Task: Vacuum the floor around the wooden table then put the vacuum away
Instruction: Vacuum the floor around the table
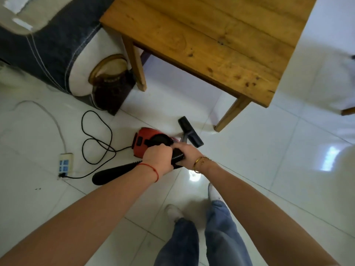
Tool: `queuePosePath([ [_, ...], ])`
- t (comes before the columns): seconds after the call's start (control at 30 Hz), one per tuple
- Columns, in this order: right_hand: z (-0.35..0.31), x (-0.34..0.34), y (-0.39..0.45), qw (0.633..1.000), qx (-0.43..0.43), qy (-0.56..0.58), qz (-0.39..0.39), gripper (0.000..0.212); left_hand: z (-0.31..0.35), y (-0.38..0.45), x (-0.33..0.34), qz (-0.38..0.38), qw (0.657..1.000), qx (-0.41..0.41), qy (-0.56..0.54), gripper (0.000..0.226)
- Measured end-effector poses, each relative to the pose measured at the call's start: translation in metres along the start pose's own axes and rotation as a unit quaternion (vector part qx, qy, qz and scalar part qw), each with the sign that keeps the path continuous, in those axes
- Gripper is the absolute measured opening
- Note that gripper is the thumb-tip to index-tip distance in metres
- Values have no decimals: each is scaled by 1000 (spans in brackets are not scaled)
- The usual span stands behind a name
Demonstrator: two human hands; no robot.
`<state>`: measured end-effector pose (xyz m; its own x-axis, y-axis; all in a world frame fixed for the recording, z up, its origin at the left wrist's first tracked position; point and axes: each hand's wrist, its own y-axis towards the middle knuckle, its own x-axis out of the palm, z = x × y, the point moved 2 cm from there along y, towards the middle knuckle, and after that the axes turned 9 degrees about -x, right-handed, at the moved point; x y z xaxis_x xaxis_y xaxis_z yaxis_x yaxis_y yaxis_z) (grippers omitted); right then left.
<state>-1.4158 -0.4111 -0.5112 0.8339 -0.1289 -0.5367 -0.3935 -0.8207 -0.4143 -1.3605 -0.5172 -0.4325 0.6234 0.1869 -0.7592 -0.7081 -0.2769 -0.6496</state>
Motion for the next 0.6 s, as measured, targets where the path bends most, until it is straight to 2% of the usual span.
queuePosePath([
  [0.3, 36, -20, -43, 997, 21, 14, 66, 33, 57, 4, -1, 44, 998, 34, 22, 36],
  [0.6, 26, 10, -72, 997, 24, 30, 72, 37, 59, -32, 9, 17, 998, 44, 45, 24],
])
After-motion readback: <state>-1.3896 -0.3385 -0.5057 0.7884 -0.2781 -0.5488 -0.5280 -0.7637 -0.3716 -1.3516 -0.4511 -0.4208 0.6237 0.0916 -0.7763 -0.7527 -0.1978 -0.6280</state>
